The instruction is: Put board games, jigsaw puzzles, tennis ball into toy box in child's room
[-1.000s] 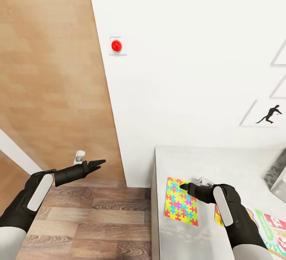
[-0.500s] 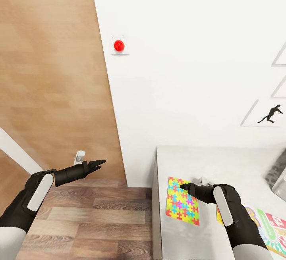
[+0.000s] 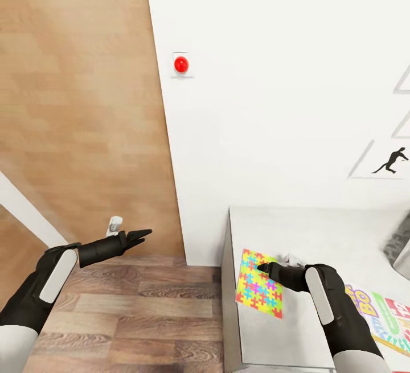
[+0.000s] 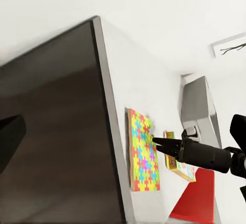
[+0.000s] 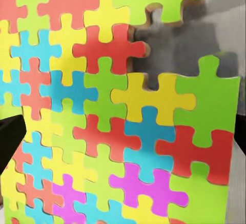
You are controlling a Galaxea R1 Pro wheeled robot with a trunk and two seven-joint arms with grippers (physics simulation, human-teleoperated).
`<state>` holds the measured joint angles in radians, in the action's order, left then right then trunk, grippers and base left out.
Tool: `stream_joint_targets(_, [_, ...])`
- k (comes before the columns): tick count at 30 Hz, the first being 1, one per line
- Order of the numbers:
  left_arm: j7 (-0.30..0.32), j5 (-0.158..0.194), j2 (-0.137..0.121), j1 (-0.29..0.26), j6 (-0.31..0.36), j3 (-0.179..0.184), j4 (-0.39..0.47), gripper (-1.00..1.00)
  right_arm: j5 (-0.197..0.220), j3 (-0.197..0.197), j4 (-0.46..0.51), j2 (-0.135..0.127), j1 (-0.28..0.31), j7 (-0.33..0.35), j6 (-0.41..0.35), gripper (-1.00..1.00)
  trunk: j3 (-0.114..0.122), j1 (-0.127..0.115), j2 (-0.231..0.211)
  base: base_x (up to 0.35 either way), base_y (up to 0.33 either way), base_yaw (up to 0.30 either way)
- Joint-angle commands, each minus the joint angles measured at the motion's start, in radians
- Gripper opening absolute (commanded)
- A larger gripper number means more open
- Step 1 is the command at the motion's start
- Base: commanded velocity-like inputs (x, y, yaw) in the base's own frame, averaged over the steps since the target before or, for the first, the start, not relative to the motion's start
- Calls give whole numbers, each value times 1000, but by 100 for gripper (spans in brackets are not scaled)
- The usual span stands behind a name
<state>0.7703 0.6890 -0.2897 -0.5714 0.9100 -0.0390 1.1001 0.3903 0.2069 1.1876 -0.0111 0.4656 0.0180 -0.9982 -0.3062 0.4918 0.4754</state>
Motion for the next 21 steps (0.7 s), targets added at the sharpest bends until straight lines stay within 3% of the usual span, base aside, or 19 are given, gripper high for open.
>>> stream_joint_targets(1, [3,0,0,-1,4,0,0,100,-1,1,1,0,1,2,-5,100,-2,0,2,-5,204,0])
stream_joint_targets(21, [3,0,1,0,4,4,0,100,-2,1,1,0,1,2,-5,100,-2,0,2,0,102,0])
